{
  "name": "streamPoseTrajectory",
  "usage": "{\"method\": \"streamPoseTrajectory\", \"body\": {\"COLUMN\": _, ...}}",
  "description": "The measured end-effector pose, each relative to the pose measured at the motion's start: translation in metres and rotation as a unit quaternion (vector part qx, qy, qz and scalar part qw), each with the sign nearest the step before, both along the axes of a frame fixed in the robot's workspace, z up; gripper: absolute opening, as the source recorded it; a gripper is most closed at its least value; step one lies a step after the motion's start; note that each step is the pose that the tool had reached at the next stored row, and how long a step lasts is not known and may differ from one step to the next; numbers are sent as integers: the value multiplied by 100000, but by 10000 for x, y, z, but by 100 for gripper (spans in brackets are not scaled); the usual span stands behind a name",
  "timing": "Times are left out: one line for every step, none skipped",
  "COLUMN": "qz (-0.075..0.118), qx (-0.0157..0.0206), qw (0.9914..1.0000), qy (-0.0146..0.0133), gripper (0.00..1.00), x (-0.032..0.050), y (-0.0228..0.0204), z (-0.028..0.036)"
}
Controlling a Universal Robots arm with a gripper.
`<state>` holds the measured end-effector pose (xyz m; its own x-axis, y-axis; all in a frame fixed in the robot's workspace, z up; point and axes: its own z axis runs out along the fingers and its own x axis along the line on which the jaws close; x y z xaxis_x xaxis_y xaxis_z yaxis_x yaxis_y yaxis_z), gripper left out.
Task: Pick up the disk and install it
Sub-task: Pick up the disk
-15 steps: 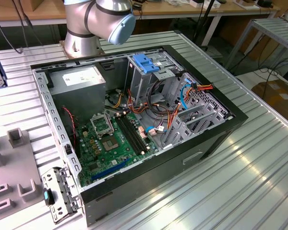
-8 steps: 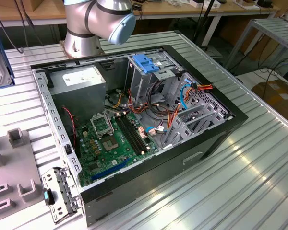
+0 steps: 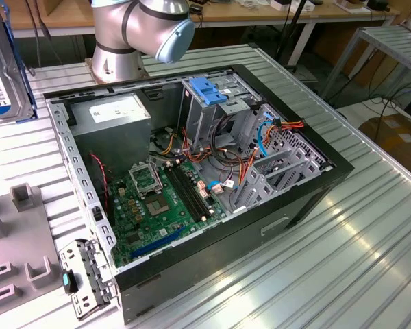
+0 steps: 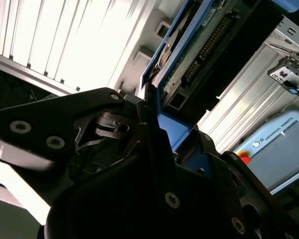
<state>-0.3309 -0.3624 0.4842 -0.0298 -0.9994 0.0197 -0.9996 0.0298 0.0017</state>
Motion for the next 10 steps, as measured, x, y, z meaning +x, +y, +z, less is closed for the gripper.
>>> {"method": "streamPoseTrajectory", "body": {"qz": 0, "qx": -2, "qw": 100000, "qy": 6, "gripper": 37, "x": 20, "y": 0, "z": 0}}
{"method": "streamPoseTrajectory", "body": {"qz": -2, "qx": 0, "qw": 100000, "qy": 8, "gripper": 37, "x": 45, "y": 0, "z": 0}}
{"method": "streamPoseTrajectory", "body": {"qz": -2, "qx": 0, "qw": 100000, "qy": 11, "gripper": 37, "x": 66, "y": 0, "z": 0}}
{"method": "streamPoseTrajectory", "body": {"qz": -2, "qx": 1, "qw": 100000, "qy": 14, "gripper": 37, "x": 82, "y": 0, "z": 0}}
{"method": "streamPoseTrajectory", "body": {"qz": -2, "qx": 0, "qw": 100000, "qy": 19, "gripper": 37, "x": 100, "y": 0, "z": 0}}
{"method": "streamPoseTrajectory", "body": {"qz": -2, "qx": 4, "qw": 100000, "qy": 16, "gripper": 37, "x": 116, "y": 0, "z": 0}}
{"method": "streamPoseTrajectory", "body": {"qz": -1, "qx": 2, "qw": 100000, "qy": 21, "gripper": 37, "x": 140, "y": 0, "z": 0}}
{"method": "streamPoseTrajectory", "body": {"qz": -1, "qx": 1, "qw": 100000, "qy": 23, "gripper": 37, "x": 154, "y": 0, "z": 0}}
{"method": "streamPoseTrajectory", "body": {"qz": -1, "qx": -2, "qw": 100000, "qy": 31, "gripper": 37, "x": 177, "y": 0, "z": 1}}
{"method": "streamPoseTrajectory", "body": {"qz": -3, "qx": 2, "qw": 100000, "qy": 28, "gripper": 37, "x": 192, "y": 0, "z": 0}}
